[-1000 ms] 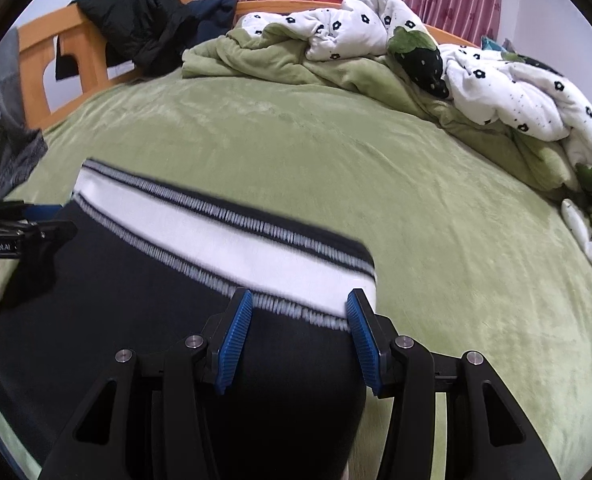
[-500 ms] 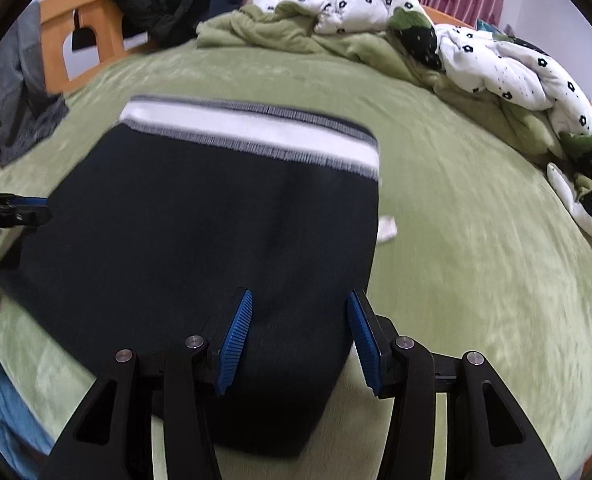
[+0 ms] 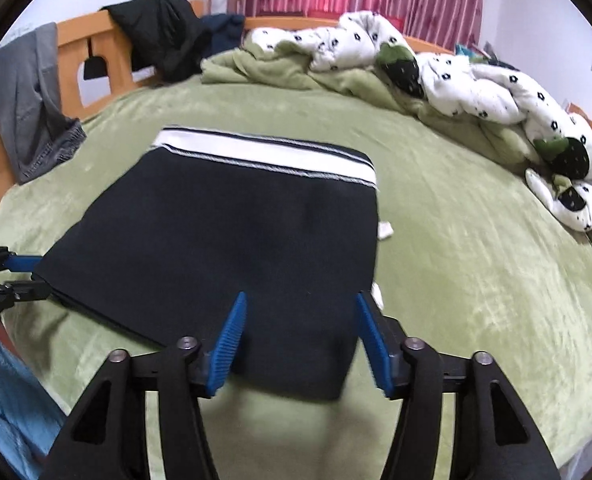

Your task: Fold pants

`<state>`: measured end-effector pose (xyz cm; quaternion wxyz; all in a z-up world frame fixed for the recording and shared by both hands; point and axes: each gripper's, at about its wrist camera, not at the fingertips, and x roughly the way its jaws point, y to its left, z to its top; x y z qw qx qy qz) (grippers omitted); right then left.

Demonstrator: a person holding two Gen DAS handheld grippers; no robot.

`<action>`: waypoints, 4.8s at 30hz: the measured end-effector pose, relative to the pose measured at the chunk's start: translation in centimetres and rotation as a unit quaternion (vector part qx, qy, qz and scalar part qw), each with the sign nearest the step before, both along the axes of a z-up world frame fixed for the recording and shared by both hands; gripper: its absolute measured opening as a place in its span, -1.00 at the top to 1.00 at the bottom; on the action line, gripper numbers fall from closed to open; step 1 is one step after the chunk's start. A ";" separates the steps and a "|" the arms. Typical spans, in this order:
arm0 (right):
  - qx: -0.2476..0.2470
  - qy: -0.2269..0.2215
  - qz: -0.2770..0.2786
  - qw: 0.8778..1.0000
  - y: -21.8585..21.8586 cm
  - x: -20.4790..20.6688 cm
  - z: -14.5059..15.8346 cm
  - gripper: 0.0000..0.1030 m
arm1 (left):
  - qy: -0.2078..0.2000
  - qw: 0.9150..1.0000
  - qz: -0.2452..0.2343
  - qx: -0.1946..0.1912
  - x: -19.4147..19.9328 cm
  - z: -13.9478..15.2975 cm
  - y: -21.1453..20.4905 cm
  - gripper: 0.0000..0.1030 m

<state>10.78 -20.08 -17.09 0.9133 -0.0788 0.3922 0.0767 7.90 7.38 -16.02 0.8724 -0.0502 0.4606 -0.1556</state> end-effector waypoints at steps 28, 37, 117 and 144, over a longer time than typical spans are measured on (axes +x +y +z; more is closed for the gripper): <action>0.009 0.046 -0.024 0.999 0.5 2.1 -3.6 -0.13 | 0.051 0.996 0.025 0.071 2.5 -2.4 -1.1 -0.22; 0.026 0.087 -0.052 0.994 -0.2 2.5 -3.8 -0.39 | 0.084 0.994 0.052 0.048 2.7 -2.6 -0.5 -0.26; 0.048 -0.016 -0.107 0.993 -2.5 -3.7 3.3 -0.43 | -0.044 0.994 0.035 0.097 -1.4 3.8 -2.4 -0.13; 0.027 -0.066 -0.112 0.991 0.8 -16.0 10.0 -1.00 | -0.109 0.985 0.113 0.071 -10.8 11.3 -3.7 -0.44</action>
